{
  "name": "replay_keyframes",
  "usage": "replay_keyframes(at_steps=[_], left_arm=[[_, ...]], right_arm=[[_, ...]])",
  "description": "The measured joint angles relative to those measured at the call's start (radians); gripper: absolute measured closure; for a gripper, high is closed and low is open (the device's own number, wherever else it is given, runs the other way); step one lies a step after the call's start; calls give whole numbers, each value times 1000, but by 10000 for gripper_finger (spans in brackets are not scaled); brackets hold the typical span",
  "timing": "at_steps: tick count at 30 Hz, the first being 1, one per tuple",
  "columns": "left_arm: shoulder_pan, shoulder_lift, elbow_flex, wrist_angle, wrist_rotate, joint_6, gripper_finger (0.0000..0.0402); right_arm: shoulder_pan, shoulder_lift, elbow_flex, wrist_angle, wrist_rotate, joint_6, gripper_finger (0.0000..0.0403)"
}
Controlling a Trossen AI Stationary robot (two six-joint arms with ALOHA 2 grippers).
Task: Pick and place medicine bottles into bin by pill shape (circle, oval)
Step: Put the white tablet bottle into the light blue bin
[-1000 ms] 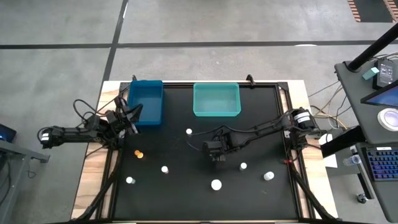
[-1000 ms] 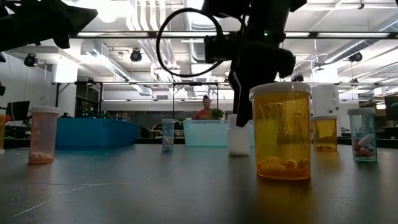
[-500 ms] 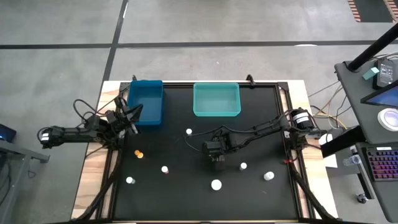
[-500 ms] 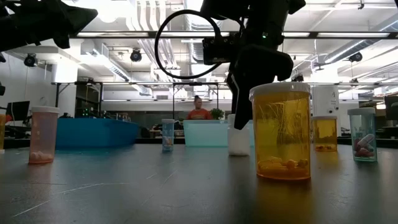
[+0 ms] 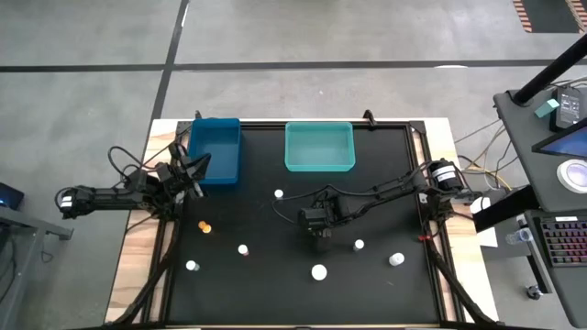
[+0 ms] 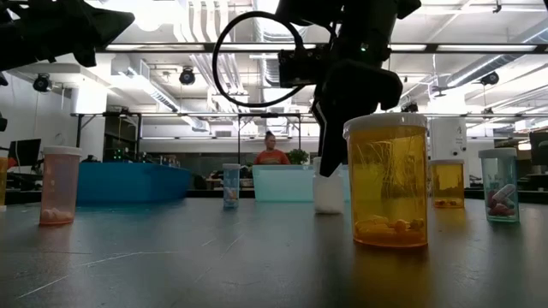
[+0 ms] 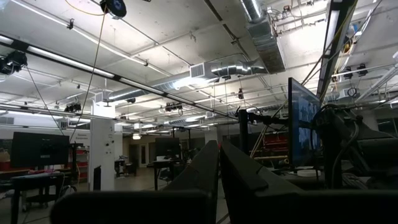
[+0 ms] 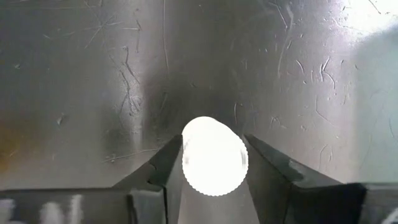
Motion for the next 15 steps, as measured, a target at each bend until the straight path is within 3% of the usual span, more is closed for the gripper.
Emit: replay_keyframes(at_steps=[6,15], left_arm=[[0,0,0,0,0,0,401],[0,0,0,0,0,0,401]], right_arm=[[-5,0,5,-7,-1,0,247],[-88,-2,142,-103,-5,-48,268]])
